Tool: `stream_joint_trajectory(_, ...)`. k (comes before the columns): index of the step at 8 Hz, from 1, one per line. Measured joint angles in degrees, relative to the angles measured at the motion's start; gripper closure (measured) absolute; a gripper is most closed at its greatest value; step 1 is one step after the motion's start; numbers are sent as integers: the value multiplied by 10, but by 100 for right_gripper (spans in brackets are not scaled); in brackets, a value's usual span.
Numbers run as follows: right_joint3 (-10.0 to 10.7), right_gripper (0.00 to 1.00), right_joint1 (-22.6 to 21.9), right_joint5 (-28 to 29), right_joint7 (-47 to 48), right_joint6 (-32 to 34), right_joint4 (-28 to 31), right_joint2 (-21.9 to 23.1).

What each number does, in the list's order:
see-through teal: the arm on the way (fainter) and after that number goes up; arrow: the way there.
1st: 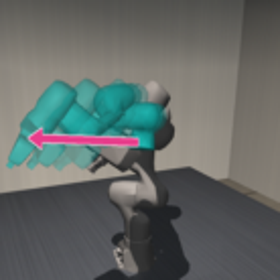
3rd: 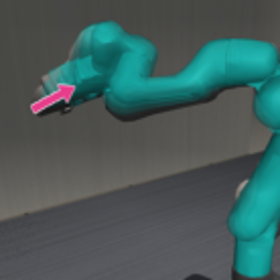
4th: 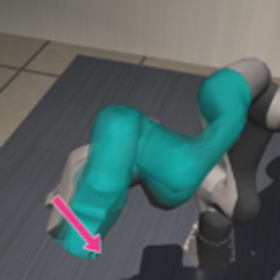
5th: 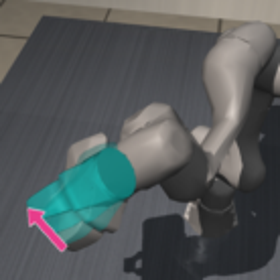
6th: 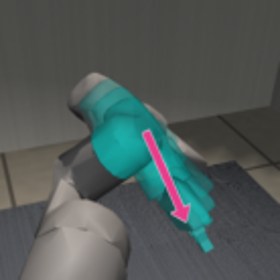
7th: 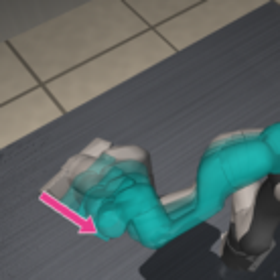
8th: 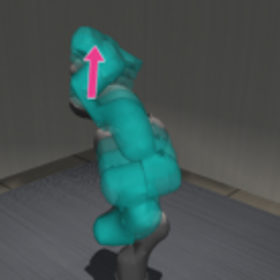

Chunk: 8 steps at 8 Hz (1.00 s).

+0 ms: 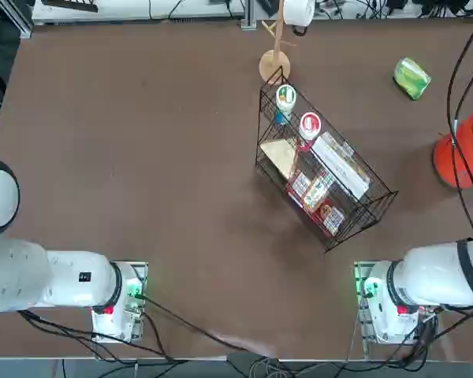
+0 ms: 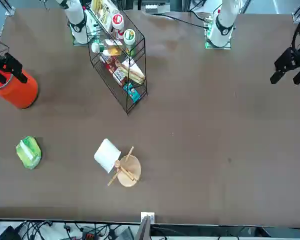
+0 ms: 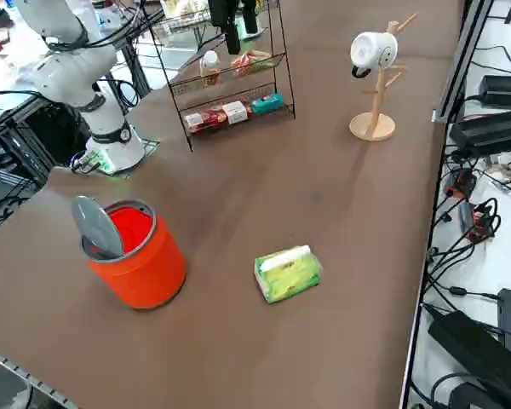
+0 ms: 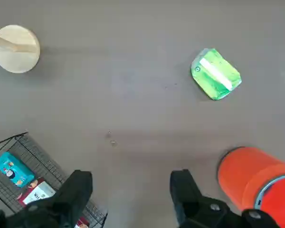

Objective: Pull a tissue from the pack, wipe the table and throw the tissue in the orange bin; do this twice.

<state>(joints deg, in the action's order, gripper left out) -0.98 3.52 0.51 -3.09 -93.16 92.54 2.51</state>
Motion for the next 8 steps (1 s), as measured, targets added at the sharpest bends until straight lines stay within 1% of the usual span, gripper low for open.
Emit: stream_joint_trajectory(8, 0, 0, -6, 0, 0, 0, -1, -5)
